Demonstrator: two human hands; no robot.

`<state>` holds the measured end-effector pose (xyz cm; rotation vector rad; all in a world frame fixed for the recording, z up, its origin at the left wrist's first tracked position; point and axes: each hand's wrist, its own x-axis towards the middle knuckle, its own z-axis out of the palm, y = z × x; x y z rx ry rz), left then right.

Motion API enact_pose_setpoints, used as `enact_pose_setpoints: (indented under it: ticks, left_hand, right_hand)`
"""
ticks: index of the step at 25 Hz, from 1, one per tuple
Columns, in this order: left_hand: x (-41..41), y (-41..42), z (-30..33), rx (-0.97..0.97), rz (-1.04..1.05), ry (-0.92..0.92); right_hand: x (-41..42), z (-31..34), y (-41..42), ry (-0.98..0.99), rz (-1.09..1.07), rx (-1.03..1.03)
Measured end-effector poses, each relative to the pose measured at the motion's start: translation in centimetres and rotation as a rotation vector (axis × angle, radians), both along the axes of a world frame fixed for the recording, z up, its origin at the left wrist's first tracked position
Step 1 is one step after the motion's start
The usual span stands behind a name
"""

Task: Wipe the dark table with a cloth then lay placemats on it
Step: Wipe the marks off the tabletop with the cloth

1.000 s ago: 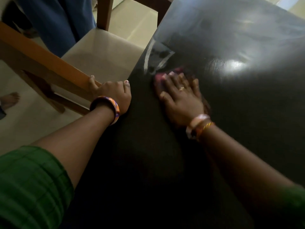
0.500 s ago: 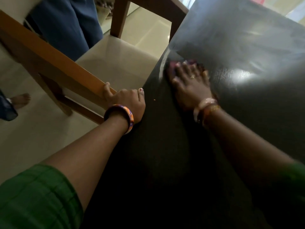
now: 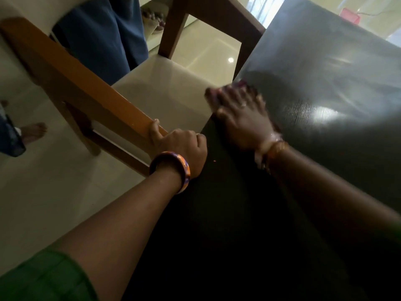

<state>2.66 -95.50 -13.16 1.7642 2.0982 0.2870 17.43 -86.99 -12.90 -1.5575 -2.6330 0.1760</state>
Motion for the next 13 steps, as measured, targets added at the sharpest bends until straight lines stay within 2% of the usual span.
enact_pose_setpoints:
  ticks: [2, 4, 6, 9, 11, 13]
  left_hand:
    - [0.0, 0.1, -0.2, -0.013, 0.000, 0.009]
    - [0.1, 0.1, -0.2, -0.018, 0.016, 0.016]
    - [0.2, 0.1, 0.1, -0.006, 0.013, 0.027]
    - [0.0, -0.1, 0.5, 0.015, 0.000, 0.014]
    - [0.0, -0.3, 0.5, 0.012, 0.001, 0.009]
    - [0.0, -0.4, 0.1, 0.004, 0.003, 0.012]
  right_hand:
    - [-0.2, 0.8, 7.8, 0.034, -0.237, -0.014]
    - [-0.4, 1.5, 10.8, 0.012, -0.338, -0.082]
    - [-1.2, 0.9, 6.8, -0.055, -0.165, -0.082]
    - [-2.6, 0.4, -2.8, 0.063, 0.172, -0.023]
    - [-1.9, 0.3, -0.2, -0.093, 0.316, 0.108]
    - [-0.5, 0.9, 8.1, -0.275, 0.195, 0.122]
